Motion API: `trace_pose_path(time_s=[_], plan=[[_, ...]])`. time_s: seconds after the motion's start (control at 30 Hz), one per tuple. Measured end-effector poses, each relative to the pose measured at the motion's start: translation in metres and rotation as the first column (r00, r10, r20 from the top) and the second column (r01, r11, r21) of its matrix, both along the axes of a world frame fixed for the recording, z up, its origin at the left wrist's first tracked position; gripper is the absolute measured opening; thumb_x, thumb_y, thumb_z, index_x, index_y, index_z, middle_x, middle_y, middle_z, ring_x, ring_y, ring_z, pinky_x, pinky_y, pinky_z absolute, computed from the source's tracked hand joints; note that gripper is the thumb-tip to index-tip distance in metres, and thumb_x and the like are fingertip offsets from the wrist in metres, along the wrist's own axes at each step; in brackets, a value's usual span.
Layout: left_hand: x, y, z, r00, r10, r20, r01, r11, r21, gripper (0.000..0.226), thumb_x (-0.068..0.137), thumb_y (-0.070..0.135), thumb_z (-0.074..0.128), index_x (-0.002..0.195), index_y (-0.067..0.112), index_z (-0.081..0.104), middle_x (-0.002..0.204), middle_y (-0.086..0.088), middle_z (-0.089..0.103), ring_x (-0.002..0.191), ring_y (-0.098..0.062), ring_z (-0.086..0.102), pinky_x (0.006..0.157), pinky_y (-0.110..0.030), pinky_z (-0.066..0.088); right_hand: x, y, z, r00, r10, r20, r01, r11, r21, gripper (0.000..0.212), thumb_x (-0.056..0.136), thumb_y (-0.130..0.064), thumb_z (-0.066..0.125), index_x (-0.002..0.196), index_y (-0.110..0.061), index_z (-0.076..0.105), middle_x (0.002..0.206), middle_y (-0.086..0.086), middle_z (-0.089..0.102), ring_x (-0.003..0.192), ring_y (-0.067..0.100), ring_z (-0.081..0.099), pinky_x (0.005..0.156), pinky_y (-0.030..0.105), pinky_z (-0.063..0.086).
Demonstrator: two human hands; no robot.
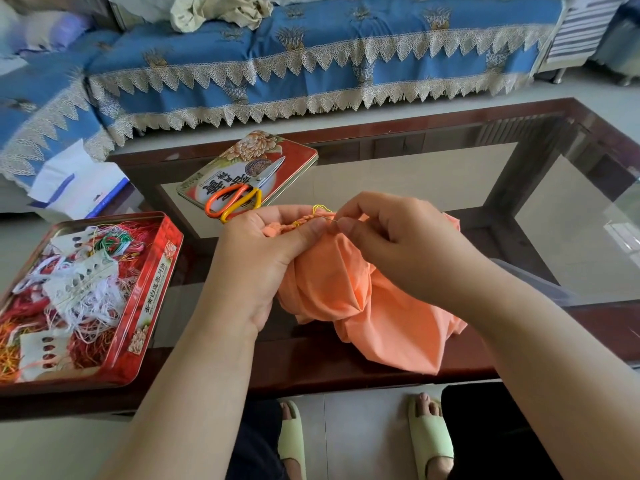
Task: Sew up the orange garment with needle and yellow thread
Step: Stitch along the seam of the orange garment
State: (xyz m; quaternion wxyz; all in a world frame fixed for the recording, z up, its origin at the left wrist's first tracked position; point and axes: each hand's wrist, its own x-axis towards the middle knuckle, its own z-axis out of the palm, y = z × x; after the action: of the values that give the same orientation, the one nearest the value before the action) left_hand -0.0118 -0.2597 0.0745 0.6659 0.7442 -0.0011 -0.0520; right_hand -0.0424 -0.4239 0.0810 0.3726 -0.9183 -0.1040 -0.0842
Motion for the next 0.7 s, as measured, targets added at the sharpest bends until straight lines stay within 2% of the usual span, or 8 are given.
trace_pose_path(time_s=[0.2,0.23,0.33,0.4,0.5,0.53,0.63,0.7], plan=[[-0.0006,-0.0001,0.0006,1.000,-0.003,0.004,0.003,1.000,0.011,0.020,0.061,0.033,0.076,0.081,0.029,0.074,0.084,0.009,0.076,0.090,-0.011,0.071,0.087,-0.038,0.058,-0.0010,-0.0003,0.0011,1.000,0.003,0.003,-0.003,0.999,-0.043,0.015,0.098,-0.027,0.052,0.100,-0.024,0.066,0.057,-0.040,0.048,0.058,-0.010,0.049,0.053,0.010,0.035],[-0.0008,-0.0003,0.0006,1.000,-0.004,0.006,0.003,1.000,0.013,0.021,0.061,0.034,0.076,0.082,0.029,0.074,0.084,0.009,0.076,0.090,-0.010,0.071,0.087,-0.037,0.058,-0.0014,-0.0003,0.0014,1.000,-0.001,0.002,0.001,0.999,-0.047,0.015,0.098,-0.027,0.052,0.100,-0.025,0.066,0.057,-0.038,0.049,0.059,-0.011,0.049,0.054,0.010,0.036],[-0.0006,-0.0007,-0.0002,1.000,0.003,0.015,-0.004,1.000,0.025,0.024,0.061,0.035,0.076,0.084,0.029,0.074,0.086,0.008,0.076,0.093,-0.013,0.070,0.088,-0.039,0.057,-0.0021,0.0002,0.0023,1.000,-0.017,0.004,0.017,0.998,-0.062,0.016,0.098,-0.027,0.052,0.102,-0.025,0.066,0.051,-0.019,0.048,0.060,-0.012,0.049,0.054,0.009,0.036],[-0.0003,-0.0007,-0.0003,1.000,0.006,0.021,-0.007,0.999,0.033,0.026,0.061,0.036,0.076,0.085,0.029,0.074,0.087,0.007,0.076,0.094,-0.014,0.070,0.089,-0.041,0.057,-0.0023,0.0006,0.0032,1.000,-0.021,0.006,0.021,0.998,-0.067,0.016,0.098,-0.026,0.052,0.103,-0.024,0.067,0.052,-0.020,0.042,0.059,-0.012,0.049,0.053,0.009,0.036],[0.0000,-0.0003,-0.0009,1.000,0.004,0.029,-0.005,1.000,0.024,0.024,0.062,0.035,0.076,0.085,0.028,0.075,0.088,0.005,0.076,0.095,-0.016,0.070,0.089,-0.041,0.057,-0.0021,0.0002,0.0034,1.000,-0.028,-0.004,0.028,0.998,-0.063,0.017,0.098,-0.025,0.051,0.103,-0.023,0.067,0.051,-0.018,0.044,0.058,-0.011,0.049,0.053,0.009,0.036],[-0.0003,-0.0002,-0.0009,0.999,0.003,0.037,-0.003,1.000,0.021,0.022,0.063,0.034,0.076,0.084,0.028,0.075,0.088,0.005,0.076,0.094,-0.015,0.071,0.088,-0.040,0.057,-0.0017,0.0001,0.0033,1.000,-0.030,-0.006,0.029,0.998,-0.058,0.017,0.099,-0.025,0.050,0.103,-0.023,0.067,0.050,-0.019,0.048,0.058,-0.012,0.049,0.053,0.009,0.036],[0.0001,-0.0003,-0.0016,0.998,0.004,0.064,-0.006,1.000,0.030,0.016,0.068,0.029,0.078,0.084,0.028,0.074,0.086,0.008,0.076,0.091,-0.011,0.071,0.085,-0.034,0.058,-0.0015,-0.0001,0.0030,1.000,-0.025,-0.019,0.024,0.998,-0.054,0.016,0.099,-0.024,0.050,0.101,-0.023,0.066,0.057,-0.045,0.045,0.060,-0.018,0.048,0.055,0.007,0.036],[0.0006,-0.0002,-0.0021,0.997,0.005,0.081,-0.008,0.999,0.035,0.012,0.073,0.025,0.078,0.083,0.029,0.074,0.086,0.010,0.075,0.089,-0.009,0.071,0.083,-0.031,0.057,-0.0016,0.0000,0.0029,0.999,-0.033,-0.018,0.032,0.998,-0.053,0.016,0.099,-0.024,0.049,0.101,-0.024,0.066,0.057,-0.046,0.045,0.060,-0.018,0.047,0.055,0.007,0.036]])
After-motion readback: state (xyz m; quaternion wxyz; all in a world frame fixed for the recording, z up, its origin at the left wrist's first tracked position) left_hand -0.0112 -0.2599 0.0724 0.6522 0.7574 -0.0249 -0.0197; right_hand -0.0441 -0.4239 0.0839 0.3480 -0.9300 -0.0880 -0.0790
